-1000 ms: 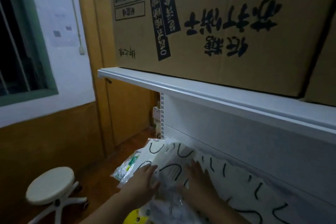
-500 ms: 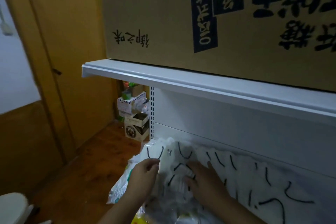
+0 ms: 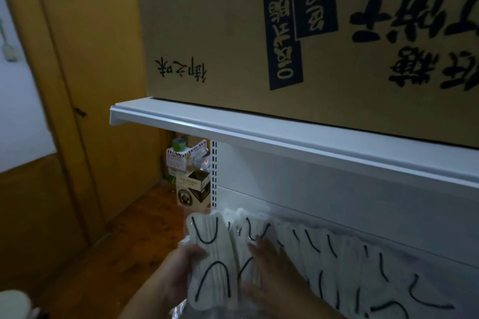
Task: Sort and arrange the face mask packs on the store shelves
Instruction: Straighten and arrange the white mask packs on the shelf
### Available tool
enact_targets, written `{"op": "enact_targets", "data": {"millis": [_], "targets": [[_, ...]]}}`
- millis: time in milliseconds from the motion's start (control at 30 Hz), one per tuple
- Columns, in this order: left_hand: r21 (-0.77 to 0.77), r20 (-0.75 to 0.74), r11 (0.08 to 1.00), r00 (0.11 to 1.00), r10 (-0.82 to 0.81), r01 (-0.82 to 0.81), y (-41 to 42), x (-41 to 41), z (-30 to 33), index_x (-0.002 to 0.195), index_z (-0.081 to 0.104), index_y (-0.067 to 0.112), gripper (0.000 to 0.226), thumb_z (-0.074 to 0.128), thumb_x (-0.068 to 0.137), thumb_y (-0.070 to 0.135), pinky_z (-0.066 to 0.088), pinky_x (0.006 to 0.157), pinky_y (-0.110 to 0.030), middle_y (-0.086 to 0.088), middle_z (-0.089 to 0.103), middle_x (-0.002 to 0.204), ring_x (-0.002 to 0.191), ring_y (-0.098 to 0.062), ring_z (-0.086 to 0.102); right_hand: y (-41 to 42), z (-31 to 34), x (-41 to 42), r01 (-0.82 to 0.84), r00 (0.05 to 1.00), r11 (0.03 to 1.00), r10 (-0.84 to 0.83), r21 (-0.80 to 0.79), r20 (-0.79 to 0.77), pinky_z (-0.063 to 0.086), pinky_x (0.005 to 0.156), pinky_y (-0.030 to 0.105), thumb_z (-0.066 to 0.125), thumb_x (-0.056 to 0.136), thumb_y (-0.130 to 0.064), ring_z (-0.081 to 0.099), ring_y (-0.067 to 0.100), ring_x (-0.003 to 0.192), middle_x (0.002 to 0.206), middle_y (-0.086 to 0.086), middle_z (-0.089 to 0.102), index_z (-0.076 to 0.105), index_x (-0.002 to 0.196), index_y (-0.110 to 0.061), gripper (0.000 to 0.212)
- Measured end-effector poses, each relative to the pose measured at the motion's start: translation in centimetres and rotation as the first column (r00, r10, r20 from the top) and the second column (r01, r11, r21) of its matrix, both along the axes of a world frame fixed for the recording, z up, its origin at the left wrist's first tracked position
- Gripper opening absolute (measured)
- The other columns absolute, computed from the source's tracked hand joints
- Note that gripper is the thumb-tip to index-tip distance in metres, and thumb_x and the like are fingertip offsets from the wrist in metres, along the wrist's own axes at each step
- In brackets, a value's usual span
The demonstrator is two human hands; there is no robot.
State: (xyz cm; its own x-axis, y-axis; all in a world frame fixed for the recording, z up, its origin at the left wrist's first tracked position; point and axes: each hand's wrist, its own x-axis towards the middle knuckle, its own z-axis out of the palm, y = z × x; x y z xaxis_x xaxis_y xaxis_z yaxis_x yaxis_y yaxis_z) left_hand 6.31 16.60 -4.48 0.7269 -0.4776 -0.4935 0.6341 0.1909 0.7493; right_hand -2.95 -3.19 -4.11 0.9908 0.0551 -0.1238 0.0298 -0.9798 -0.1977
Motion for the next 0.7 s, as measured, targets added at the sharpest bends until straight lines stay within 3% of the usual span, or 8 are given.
{"op": "enact_targets", "data": {"millis": [133,200,300,400,533,600,667,700], "targets": [[0.049,-0.054,0.997,0.997,0.06,-0.058,1.2,0.1,0.6,0.118,0.057,0.009,0.043,0.05,0.077,0.0,0.052,0.073,-0.059,-0.033,0.067,0.105,0.099,-0.051,0.061,-0.4,-1.5,1.4,0.125,0.986,0.992,-0.124,0.001,-0.115,-0.003,0.118,0.047,0.043,0.088,-0.064,-0.01,0.021,0.148,0.16,0.002,-0.014,0.0,0.153,-0.02,0.09],[0.073,-0.056,0.995,0.996,0.066,-0.062,1.5,-0.1,0.6,0.119,0.056,0.01,0.043,0.052,0.077,0.001,0.053,0.072,-0.058,-0.032,0.067,0.104,0.099,-0.052,0.061,-0.5,-2.0,1.8,0.133,0.986,0.991,-0.132,0.009,-0.099,-0.001,0.118,0.047,0.044,0.087,-0.064,-0.006,0.02,0.148,0.161,0.001,-0.007,0.006,0.153,-0.02,0.087],[0.029,-0.103,0.997,0.992,0.07,-0.068,2.0,-0.3,0.5,0.12,0.057,0.011,0.042,0.055,0.079,0.007,0.054,0.07,-0.059,-0.031,0.069,0.1,0.091,-0.051,0.066,-0.5,-1.7,1.9,0.132,0.99,0.991,-0.133,0.031,0.04,0.015,0.116,0.036,0.045,0.09,-0.054,0.022,0.018,0.143,0.155,0.002,0.026,0.033,0.144,-0.016,0.066],[-0.102,-0.149,0.994,0.988,0.028,-0.044,2.5,-0.2,0.2,0.124,0.058,0.009,0.044,0.051,0.081,0.01,0.05,0.081,-0.063,-0.032,0.064,0.113,0.097,-0.052,0.064,-0.6,-0.6,1.7,0.169,0.958,0.967,-0.208,0.193,0.199,0.041,0.094,0.026,0.044,0.092,-0.045,0.055,0.019,0.116,0.123,-0.002,0.06,0.054,0.118,-0.027,0.033],[-0.074,-0.084,0.997,0.996,-0.019,0.013,2.3,0.2,-0.4,0.129,0.052,0.015,0.051,0.05,0.08,0.004,0.05,0.08,-0.063,-0.03,0.066,0.109,0.097,-0.051,0.064,-0.6,1.8,1.5,0.212,0.89,0.852,-0.371,0.479,0.266,0.047,0.081,0.024,0.05,0.092,-0.047,0.062,0.009,0.1,0.108,-0.014,0.067,0.053,0.121,-0.039,0.031],[-0.057,-0.088,0.998,0.996,0.007,-0.012,1.5,-0.1,-0.3,0.129,0.053,0.013,0.046,0.051,0.083,0.015,0.054,0.075,-0.057,-0.029,0.067,0.108,0.093,-0.047,0.067,0.5,3.1,1.3,0.113,0.915,0.839,-0.297,0.532,0.274,0.045,0.077,0.018,0.054,0.088,-0.05,0.058,0.001,0.095,0.106,-0.02,0.062,0.051,0.12,-0.043,0.033],[-0.103,-0.097,0.995,0.995,-0.027,0.017,0.7,-0.4,-0.2,0.124,0.063,0.007,0.05,0.051,0.086,0.038,0.054,0.078,-0.05,-0.028,0.066,0.112,0.093,-0.042,0.068,2.2,3.3,1.0,-0.053,0.977,0.881,-0.052,0.471,0.207,0.04,0.094,0.018,0.055,0.087,-0.051,0.05,0.003,0.117,0.13,-0.018,0.053,0.042,0.133,-0.043,0.049],[-0.127,-0.085,0.991,0.995,-0.048,0.037,0.5,-0.6,-0.1,0.118,0.068,0.006,0.055,0.052,0.085,0.047,0.054,0.08,-0.047,-0.026,0.066,0.113,0.095,-0.04,0.068,3.0,3.0,1.1,-0.135,0.986,0.914,0.087,0.382,0.14,0.031,0.106,0.024,0.055,0.087,-0.051,0.036,0.01,0.134,0.147,-0.011,0.039,0.033,0.141,-0.038,0.06]]}}
